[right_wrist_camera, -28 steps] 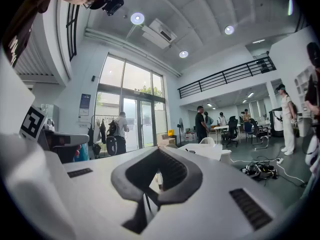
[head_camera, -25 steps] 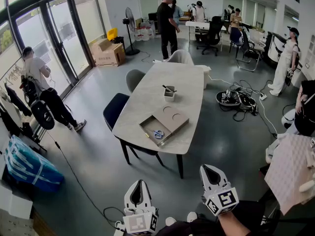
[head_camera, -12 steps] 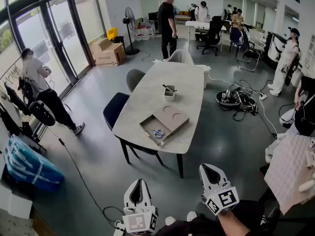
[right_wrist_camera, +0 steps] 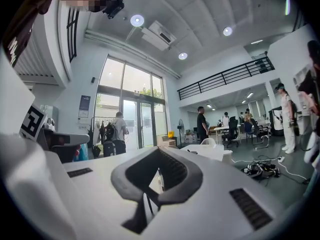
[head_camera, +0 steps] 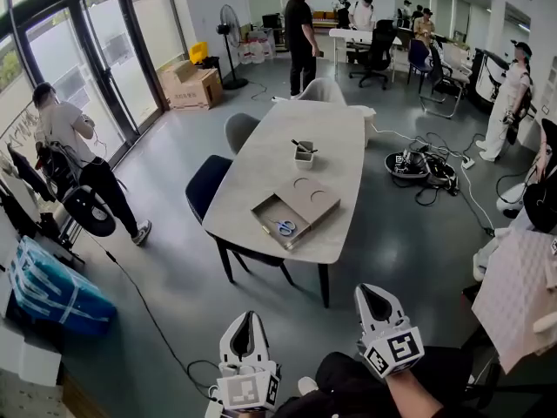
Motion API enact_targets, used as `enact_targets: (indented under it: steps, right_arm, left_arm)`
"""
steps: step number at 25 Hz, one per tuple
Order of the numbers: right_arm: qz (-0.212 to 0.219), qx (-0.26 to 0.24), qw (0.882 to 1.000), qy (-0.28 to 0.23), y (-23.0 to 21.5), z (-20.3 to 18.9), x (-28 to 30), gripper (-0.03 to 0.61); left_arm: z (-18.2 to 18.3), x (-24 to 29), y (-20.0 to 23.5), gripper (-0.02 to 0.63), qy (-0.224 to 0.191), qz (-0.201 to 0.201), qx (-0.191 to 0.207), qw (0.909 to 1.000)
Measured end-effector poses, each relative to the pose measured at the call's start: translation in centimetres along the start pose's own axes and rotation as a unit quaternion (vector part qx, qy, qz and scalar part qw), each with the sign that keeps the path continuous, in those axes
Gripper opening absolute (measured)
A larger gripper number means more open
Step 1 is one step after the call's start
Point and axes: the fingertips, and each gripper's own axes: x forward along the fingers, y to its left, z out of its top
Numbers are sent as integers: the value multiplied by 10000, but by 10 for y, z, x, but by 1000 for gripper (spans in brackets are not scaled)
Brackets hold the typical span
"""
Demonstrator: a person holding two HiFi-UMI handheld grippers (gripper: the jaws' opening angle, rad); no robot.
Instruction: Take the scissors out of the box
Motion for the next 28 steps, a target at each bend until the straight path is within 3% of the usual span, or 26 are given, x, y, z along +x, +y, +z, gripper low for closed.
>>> enact_targets:
  steps: [9,28]
  right_arm:
    - [33,37,10000,71,-17,-7,38,-3]
    - [159,103,9995,248,-88,-9,212,-3]
  left_arm:
    - [-7,37,9,17,30,48,-56,10000]
    - [0,204,63,17,155,297,-71,9994]
